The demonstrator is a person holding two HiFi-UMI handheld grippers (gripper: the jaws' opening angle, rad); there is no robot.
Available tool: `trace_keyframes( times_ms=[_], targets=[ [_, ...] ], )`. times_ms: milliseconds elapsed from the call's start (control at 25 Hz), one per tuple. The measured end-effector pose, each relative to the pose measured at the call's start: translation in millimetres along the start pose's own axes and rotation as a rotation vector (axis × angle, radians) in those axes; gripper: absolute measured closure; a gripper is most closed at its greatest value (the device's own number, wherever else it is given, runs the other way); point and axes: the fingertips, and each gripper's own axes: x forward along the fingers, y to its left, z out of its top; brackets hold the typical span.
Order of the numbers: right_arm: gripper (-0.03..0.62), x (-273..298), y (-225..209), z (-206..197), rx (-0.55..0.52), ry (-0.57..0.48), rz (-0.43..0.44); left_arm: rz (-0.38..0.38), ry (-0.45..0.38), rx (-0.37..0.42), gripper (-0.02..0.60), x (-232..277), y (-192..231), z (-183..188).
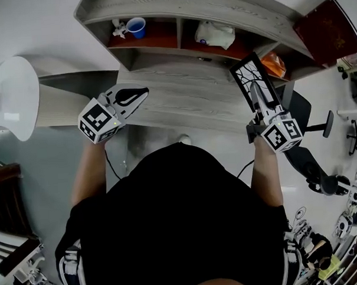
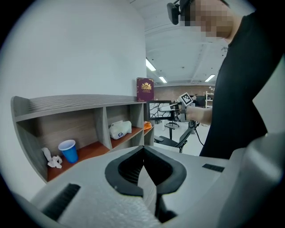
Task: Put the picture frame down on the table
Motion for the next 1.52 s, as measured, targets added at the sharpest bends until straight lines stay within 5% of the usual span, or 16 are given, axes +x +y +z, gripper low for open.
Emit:
trace_keyframes(
  times_ms=[760, 1520],
  targets=[
    [0.577, 8, -4, 10, 0.004, 0.004, 0.094, 0.118, 0.009, 0.011, 0.565, -4, 0, 18],
    [0.577, 18, 16, -6, -0.029, 0.051, 0.063, 0.065, -0.046, -0.020, 0.565, -1, 11, 1]
  ],
)
